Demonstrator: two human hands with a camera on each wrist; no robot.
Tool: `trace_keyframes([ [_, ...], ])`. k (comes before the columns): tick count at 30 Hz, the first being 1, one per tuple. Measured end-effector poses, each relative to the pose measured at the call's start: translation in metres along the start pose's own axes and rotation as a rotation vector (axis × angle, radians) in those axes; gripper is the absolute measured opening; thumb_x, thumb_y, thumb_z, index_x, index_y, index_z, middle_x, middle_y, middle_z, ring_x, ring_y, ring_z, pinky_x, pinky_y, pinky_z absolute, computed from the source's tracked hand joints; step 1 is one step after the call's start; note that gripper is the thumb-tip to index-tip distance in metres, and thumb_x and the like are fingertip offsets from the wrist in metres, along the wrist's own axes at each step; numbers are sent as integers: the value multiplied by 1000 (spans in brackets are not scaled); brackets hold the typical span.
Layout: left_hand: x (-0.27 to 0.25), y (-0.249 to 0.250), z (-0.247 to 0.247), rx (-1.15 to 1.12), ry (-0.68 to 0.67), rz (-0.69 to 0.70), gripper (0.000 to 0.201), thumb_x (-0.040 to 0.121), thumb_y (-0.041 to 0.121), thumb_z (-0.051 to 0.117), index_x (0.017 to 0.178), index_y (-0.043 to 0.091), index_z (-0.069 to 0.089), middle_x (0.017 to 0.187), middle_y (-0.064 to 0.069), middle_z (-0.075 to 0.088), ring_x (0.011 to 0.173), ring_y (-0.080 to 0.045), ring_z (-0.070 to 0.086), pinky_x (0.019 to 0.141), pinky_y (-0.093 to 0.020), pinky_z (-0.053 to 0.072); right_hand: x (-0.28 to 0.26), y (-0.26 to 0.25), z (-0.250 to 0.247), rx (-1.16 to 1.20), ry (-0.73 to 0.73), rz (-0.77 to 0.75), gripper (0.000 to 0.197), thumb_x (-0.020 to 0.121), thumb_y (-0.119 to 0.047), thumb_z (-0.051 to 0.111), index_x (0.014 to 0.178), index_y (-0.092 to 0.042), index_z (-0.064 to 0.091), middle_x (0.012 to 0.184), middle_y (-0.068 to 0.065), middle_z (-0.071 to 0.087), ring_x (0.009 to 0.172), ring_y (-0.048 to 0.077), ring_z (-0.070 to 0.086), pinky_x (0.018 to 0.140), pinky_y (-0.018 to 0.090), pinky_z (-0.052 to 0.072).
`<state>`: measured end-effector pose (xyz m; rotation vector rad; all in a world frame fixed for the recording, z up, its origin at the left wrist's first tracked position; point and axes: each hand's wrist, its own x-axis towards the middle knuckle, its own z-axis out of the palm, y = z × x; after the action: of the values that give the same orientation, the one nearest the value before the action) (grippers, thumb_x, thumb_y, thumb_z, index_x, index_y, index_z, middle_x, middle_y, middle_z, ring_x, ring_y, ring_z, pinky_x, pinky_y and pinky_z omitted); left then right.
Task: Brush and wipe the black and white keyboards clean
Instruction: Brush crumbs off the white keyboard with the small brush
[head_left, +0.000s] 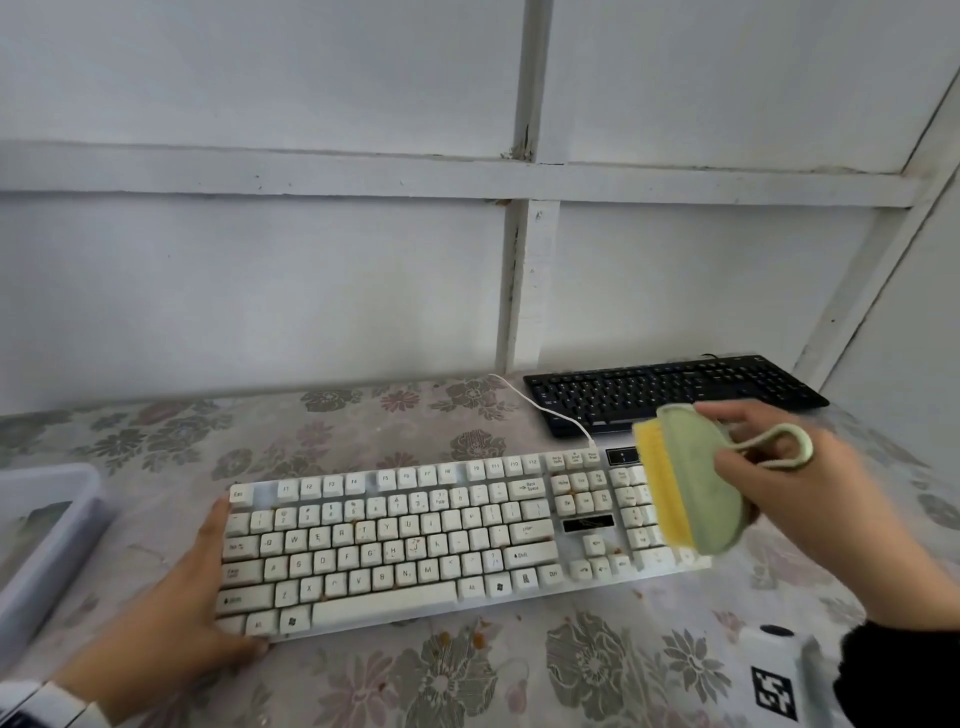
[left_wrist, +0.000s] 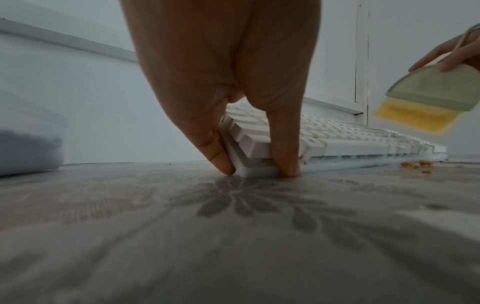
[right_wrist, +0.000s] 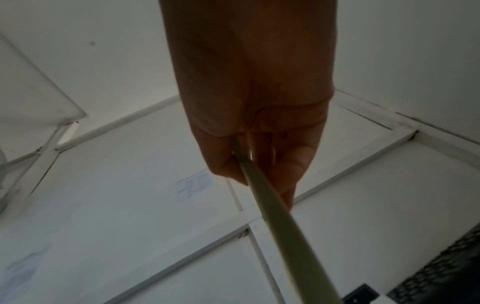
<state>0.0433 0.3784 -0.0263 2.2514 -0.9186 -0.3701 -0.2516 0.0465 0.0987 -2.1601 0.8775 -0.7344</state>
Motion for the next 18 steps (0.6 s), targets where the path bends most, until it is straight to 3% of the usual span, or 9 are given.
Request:
trace_keyframes([
  [3,1,-3,0,1,-3,-9,126,35,37,80,119,71,-8,121,13,51,99,-7,61,82,-31,55,8,-4,13,65,22,-38,42,84,-5,58,100,-43,64,77,-12,66,53,4,54,41,15,43],
  [6,0,-2,1,3,-1,-20,127,36,37,80,118,73,-11,121,12,52,99,-8,61,82,-31,54,8,-4,23,16,-9,-60,41,85,-8,57,102,-44,62,80,-16,66,55,12,56,43,21,43],
  [10,0,-3,1,-11,4,-4,126,36,40,80,117,74,-11,127,12,50,105,-8,59,90,-32,51,-4,7,36,-32,-116,-3,38,85,-5,57,96,-41,62,65,-1,64,44,9,43,42,24,37],
  [12,-1,-2,1,11,-6,-17,128,35,45,78,118,72,-16,130,10,47,108,-8,56,95,-31,48,-13,14,37,-54,-160,26,39,83,-3,59,90,-41,63,57,0,60,43,9,39,44,26,36],
  [15,-1,-1,1,-8,-8,1,127,36,43,77,120,71,-13,130,12,47,108,-5,55,94,-29,47,-19,14,26,-48,-205,90,39,80,0,61,86,-39,67,62,9,59,45,14,40,45,30,39],
  [18,-2,-2,0,-2,-19,-3,131,36,45,78,126,66,-14,131,10,46,110,-7,55,96,-32,48,-14,6,13,12,-144,60,39,80,0,60,87,-37,69,65,6,61,42,9,41,40,21,38],
])
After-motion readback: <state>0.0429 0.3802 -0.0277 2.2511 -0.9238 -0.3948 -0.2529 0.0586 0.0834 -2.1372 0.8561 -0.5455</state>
